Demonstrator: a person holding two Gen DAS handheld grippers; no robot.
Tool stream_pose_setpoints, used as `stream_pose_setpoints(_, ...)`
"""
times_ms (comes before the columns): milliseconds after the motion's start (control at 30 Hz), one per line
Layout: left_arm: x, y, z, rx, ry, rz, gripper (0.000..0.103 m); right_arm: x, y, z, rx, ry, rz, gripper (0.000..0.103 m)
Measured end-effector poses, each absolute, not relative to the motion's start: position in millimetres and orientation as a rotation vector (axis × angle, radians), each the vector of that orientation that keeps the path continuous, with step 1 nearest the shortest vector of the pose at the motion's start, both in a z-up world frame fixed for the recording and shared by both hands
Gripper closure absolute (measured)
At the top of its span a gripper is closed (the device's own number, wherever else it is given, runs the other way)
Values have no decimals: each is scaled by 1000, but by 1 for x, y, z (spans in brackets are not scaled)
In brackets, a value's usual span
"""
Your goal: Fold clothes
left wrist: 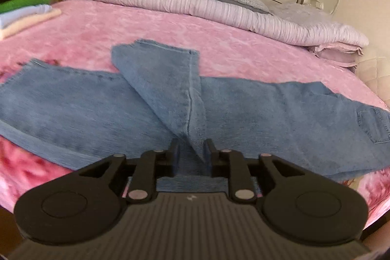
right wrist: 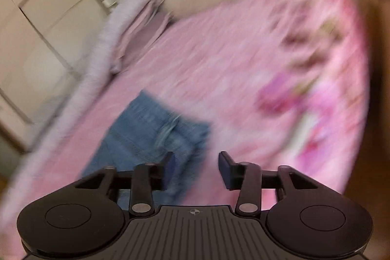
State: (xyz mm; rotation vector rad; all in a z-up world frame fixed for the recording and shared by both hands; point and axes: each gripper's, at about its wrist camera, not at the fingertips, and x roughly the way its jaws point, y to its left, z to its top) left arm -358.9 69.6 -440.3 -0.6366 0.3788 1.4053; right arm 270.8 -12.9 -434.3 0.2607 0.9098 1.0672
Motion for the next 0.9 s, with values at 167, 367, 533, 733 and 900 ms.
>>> stream_pose_setpoints(167, -379, 34, -414, -639, 400, 1435, 82, 213, -29, -422, 233, 982, 1241, 59)
stream_pose_setpoints(367, -416, -9, -391, -687, 418, 1434, 82, 86, -6, -439, 11, 1196, 1490, 59)
stream_pose_setpoints(533, -459, -23, -386, -737, 380, 1462, 82, -1, 24, -433, -84, 1331, 1593, 59)
stream_pose_setpoints(733, -503, 22, -401, -788, 359, 1485, 82, -57, 65, -433, -203, 1365, 1637, 59)
stream_pose_setpoints(900, -527, 84, -411, -827, 362, 1504, 82, -69, 107, -444, -252, 1393, 1656, 59)
